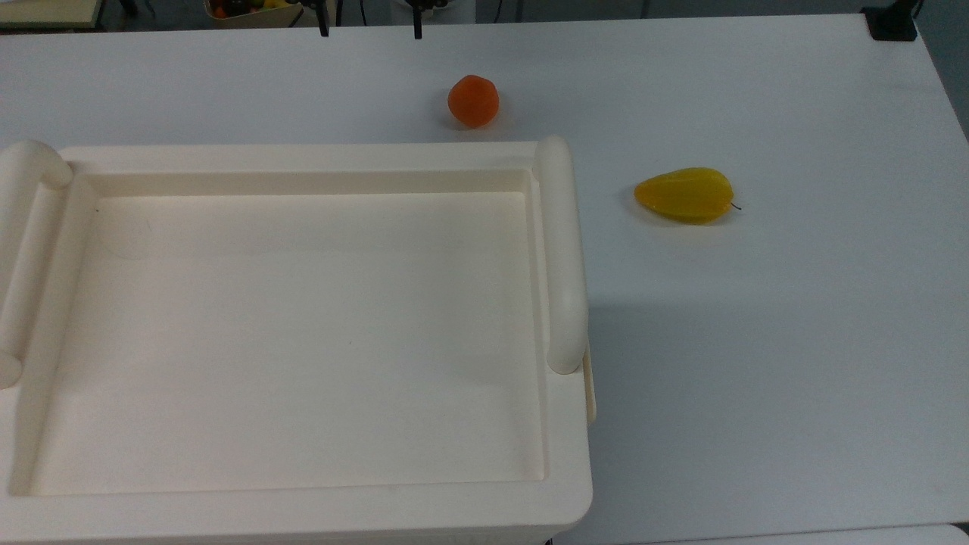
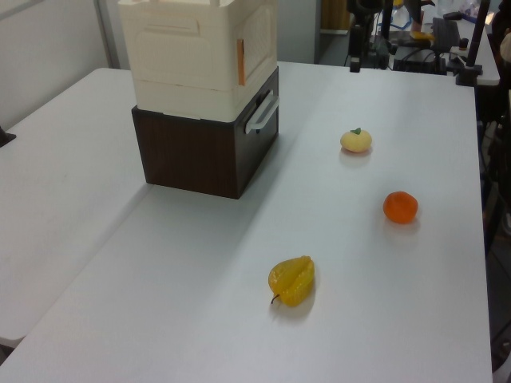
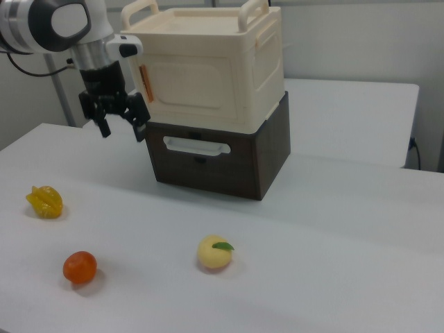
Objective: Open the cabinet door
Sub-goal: 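Move the gripper up to the edge of the cream cabinet door, then hook the gripper fingers behind the door edge and pull it outward, then swing the door open further by pushing it around its hinge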
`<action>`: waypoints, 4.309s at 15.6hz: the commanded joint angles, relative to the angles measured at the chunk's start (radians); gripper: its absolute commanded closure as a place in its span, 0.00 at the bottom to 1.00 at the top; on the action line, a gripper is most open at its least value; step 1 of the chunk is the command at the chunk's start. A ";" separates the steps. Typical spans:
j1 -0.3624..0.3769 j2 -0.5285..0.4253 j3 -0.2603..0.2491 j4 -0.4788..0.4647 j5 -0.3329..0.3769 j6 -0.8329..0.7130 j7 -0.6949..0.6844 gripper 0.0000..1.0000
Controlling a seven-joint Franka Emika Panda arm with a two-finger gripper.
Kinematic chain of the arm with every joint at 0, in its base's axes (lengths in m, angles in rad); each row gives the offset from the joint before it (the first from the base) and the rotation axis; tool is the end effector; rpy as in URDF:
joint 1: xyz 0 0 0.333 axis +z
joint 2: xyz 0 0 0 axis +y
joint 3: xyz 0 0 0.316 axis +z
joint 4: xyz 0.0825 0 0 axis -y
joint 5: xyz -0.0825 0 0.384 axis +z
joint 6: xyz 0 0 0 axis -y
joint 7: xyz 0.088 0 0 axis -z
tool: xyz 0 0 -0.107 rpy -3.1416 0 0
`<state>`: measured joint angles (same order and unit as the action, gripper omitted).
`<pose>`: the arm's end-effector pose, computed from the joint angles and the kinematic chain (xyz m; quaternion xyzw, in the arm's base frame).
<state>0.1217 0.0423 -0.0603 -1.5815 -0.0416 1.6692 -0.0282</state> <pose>0.5755 0.0320 0.6045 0.9984 0.0464 0.0231 0.0216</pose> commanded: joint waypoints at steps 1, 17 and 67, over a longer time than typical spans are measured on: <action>0.016 0.027 0.005 0.037 0.020 0.153 0.019 0.00; 0.112 0.223 0.007 0.135 -0.066 0.734 0.142 0.11; 0.116 0.146 0.013 0.181 -0.023 0.673 0.140 0.00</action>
<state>0.2276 0.1529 -0.0493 -1.3939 -0.0800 2.2696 0.1069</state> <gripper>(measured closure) 0.000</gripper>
